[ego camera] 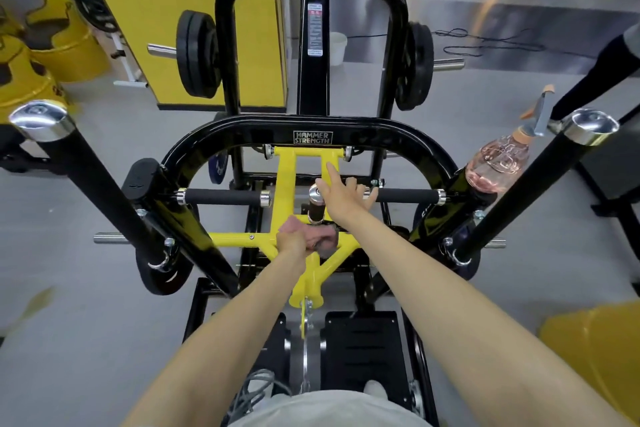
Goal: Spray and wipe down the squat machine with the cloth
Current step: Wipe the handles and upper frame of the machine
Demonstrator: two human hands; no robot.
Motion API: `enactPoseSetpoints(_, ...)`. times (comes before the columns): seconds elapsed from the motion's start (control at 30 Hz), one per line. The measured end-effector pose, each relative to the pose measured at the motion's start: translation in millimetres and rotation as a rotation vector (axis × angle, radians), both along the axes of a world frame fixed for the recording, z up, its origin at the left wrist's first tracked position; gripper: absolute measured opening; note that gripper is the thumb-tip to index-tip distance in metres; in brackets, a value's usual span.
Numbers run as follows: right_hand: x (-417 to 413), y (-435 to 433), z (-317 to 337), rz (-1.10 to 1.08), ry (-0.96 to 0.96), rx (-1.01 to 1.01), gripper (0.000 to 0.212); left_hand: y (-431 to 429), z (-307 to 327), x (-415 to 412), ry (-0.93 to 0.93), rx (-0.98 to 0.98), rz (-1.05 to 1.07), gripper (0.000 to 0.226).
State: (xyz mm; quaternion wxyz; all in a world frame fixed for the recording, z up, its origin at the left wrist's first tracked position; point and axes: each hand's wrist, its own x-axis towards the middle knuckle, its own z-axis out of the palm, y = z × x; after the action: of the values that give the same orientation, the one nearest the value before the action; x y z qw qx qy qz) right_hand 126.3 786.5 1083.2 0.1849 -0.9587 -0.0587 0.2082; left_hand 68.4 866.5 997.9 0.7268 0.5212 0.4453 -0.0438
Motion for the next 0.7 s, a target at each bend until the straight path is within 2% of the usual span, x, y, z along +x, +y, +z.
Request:
enactPoseSetpoints(0.13, 1, 0, 0, -0.006, 0.049, 0.019, 0.053, -3, 12, 9, -0.109, -0.121, 0.035, 0.041)
enactPoseSetpoints(0.4, 2, -2, -1, -0.008, 0.106, 0.077, 0.054, -7, 29, 8, -0.182, -0.242, 0.053, 0.041)
enactPoseSetpoints(0.53, -1, -2, -1, 0.009, 0.042, 0.05, 0.054, 2, 35, 0, -0.235, -0.267, -0.019, 0.034)
enactPoseSetpoints(0.7, 2, -2, 2, 0.013, 0.05, 0.024, 0.055, 16, 46, -11, -0.357, -0.322, -0.114, 0.039)
